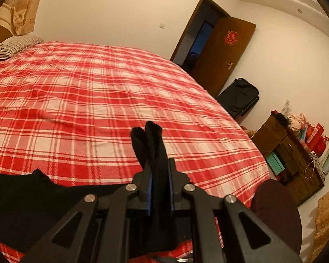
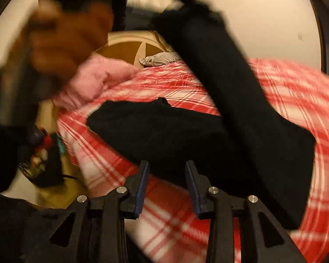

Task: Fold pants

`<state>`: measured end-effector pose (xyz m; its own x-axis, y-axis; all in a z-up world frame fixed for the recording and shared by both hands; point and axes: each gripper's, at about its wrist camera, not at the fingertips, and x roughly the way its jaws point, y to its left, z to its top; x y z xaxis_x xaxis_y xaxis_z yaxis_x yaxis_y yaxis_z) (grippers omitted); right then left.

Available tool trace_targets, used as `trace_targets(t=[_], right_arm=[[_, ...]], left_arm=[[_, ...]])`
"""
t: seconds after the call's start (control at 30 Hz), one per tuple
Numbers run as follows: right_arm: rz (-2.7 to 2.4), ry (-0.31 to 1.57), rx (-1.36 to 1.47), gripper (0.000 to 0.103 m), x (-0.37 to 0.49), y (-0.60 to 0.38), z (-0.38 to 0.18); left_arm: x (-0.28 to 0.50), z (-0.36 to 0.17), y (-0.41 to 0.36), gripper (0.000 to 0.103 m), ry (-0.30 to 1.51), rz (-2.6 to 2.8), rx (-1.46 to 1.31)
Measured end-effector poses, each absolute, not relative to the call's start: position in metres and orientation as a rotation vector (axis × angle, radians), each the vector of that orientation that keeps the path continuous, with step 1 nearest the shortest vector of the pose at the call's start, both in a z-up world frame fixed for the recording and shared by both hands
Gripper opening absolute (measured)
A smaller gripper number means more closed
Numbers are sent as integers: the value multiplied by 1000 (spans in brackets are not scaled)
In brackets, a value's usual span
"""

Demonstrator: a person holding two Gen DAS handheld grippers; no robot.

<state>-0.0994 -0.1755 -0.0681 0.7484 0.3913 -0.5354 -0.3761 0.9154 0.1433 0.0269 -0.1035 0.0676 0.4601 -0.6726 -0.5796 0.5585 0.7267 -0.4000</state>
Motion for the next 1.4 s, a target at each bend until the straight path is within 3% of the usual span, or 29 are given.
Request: trace_targets(t=[0.2, 0.33, 0.6, 0.77, 1.0, 1.17, 1.23, 1.27, 1.4], right_arm=[[-52, 584, -85, 36, -83, -205, -89], [-329, 577, -11, 34, -103, -261, -86], [-289, 650, -63, 36, -121, -259, -94], [-101, 708, -39, 39, -143, -259, -80], [-6, 616, 280, 39, -171, -321, -31], [-77, 705, 624, 39, -113, -408, -59], [-21, 744, 745, 39, -88, -422, -80], [-3, 755, 775, 39, -83, -424, -85], [52, 762, 805, 38, -63, -421, -93]], left_arm=[[29, 64, -96, 12, 794, -733, -176], [35, 30, -100, 12, 877, -722, -170], [42, -39, -101, 10, 969, -573, -51], [48, -52, -88, 10, 1000, -537, -62], [44, -46, -88, 10, 1022, -632, -92], [32, -54, -105, 23, 1067, -730, -112], [28, -58, -108, 42, 1086, -737, -122], [27, -59, -110, 45, 1101, -746, -122], [28, -49, -107, 47, 1090, -754, -124]])
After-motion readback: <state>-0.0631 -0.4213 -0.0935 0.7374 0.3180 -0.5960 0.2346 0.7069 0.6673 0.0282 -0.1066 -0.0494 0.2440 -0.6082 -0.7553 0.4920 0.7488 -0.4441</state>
